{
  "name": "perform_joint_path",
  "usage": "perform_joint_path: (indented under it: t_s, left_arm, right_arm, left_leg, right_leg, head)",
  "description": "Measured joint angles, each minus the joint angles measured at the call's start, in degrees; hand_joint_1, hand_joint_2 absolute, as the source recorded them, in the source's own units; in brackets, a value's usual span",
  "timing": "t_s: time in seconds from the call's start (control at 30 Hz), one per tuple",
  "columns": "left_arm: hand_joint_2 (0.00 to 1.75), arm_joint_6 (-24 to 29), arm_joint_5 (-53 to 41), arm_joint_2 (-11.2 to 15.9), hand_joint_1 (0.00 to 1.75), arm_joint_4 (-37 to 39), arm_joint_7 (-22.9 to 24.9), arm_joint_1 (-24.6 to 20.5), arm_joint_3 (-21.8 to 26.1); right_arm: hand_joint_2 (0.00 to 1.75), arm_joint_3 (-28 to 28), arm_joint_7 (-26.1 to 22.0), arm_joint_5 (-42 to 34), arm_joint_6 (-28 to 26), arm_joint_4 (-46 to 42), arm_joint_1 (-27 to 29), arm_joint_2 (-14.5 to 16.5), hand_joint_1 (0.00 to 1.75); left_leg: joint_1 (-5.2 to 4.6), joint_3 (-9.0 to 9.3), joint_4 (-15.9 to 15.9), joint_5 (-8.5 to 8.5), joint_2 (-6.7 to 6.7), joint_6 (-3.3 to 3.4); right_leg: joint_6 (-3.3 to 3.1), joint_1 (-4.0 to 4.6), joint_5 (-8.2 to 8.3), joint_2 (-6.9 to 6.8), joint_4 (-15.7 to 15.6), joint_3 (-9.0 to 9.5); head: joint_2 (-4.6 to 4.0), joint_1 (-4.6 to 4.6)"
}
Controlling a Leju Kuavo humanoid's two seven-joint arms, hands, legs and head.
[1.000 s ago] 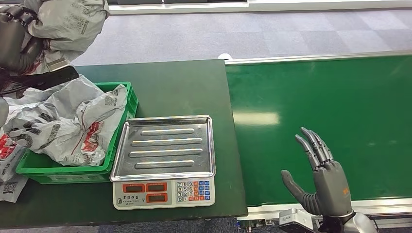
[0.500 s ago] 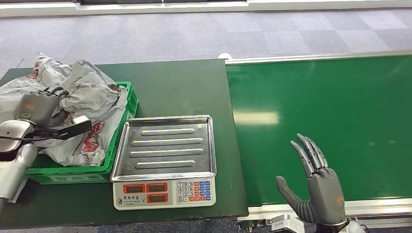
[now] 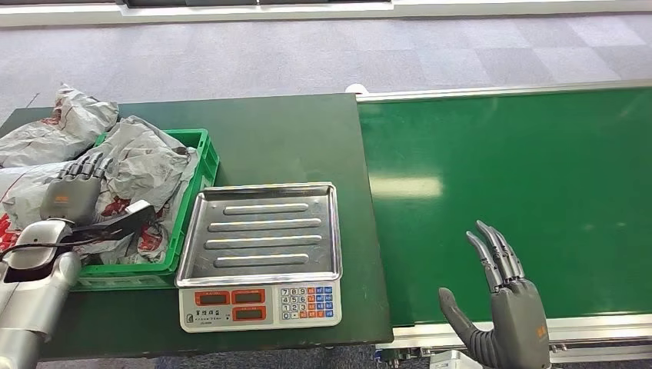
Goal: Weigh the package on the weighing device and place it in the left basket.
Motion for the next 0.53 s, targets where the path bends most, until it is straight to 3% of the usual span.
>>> perform_joint_path:
  t_s: [0.27, 0.53]
  left_arm:
    - [0.00, -1.0, 12.6, -2.9, 0.00, -13.1, -3.7, 6.0, 8.6]
    - [0.00, 6.3, 20.6, -7.8, 0.00, -30.3, -5.3, 13.0, 12.3]
  right_arm:
    - [1.75, -0.6, 1.0, 0.7, -1.3, -1.9, 3.0, 0.2, 0.00]
    - [1.75, -1.4, 3.0, 6.3, -2.2, -3.1, 5.2, 3.7, 0.00]
  left_leg:
    - [0.00, -0.01, 0.0, -0.04, 0.16, 0.04]
    - [-0.01, -0.37, 0.0, -0.14, 0.17, 0.06]
  right_leg:
    - [0.01, 0.00, 0.00, 0.08, 0.0, -0.06]
    - [0.03, -0.01, -0.06, 0.08, 0.0, 0.00]
  head:
    - [0.00, 0.00]
    - [0.00, 0.01]
